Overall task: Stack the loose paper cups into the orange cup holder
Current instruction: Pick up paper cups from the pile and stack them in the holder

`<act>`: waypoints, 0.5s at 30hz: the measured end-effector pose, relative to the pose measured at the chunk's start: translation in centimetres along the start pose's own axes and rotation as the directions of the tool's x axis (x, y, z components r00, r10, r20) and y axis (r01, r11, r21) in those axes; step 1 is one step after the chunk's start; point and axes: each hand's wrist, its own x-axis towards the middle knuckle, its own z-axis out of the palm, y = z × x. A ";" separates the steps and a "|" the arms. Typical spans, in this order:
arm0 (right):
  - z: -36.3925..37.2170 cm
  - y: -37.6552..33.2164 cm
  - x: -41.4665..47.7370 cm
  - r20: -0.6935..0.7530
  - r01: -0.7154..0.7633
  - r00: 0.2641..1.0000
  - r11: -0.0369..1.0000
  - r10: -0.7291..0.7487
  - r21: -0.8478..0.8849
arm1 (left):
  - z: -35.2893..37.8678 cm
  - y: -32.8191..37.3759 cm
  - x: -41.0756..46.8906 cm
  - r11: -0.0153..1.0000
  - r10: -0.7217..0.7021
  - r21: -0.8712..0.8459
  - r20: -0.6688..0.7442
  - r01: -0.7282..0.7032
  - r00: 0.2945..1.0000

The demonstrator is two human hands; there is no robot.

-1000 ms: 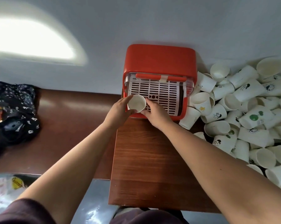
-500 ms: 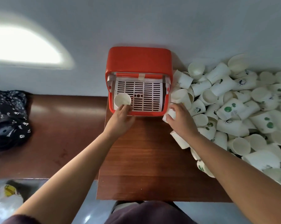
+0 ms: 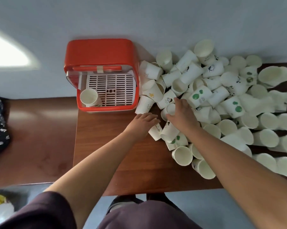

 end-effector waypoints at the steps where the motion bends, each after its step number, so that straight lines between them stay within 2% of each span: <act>1: 0.3 0.1 0.2 -0.007 0.018 1.000 1.000 -0.018 -0.012 | 0.4 0.2 0.2 0.997 0.001 0.072 0.029 -0.003 1.000; 4: 0.8 0.0 0.7 0.010 0.028 1.000 0.999 -0.028 -0.035 | 1.6 0.7 0.2 0.980 -0.012 0.201 0.060 -0.001 0.998; 7: 1.3 0.2 0.9 0.052 0.051 0.998 0.995 -0.047 -0.085 | 2.4 0.9 -0.2 0.976 -0.058 0.214 0.051 0.046 0.997; 11: 1.2 0.7 0.6 0.022 0.092 0.996 0.995 -0.092 -0.034 | 2.5 0.0 -1.8 0.990 -0.130 0.053 -0.012 0.130 0.991; 15: -0.8 0.7 0.0 -0.089 0.140 0.988 0.984 -0.130 0.111 | 1.5 -1.6 -4.8 0.947 -0.303 -0.139 -0.076 0.290 0.950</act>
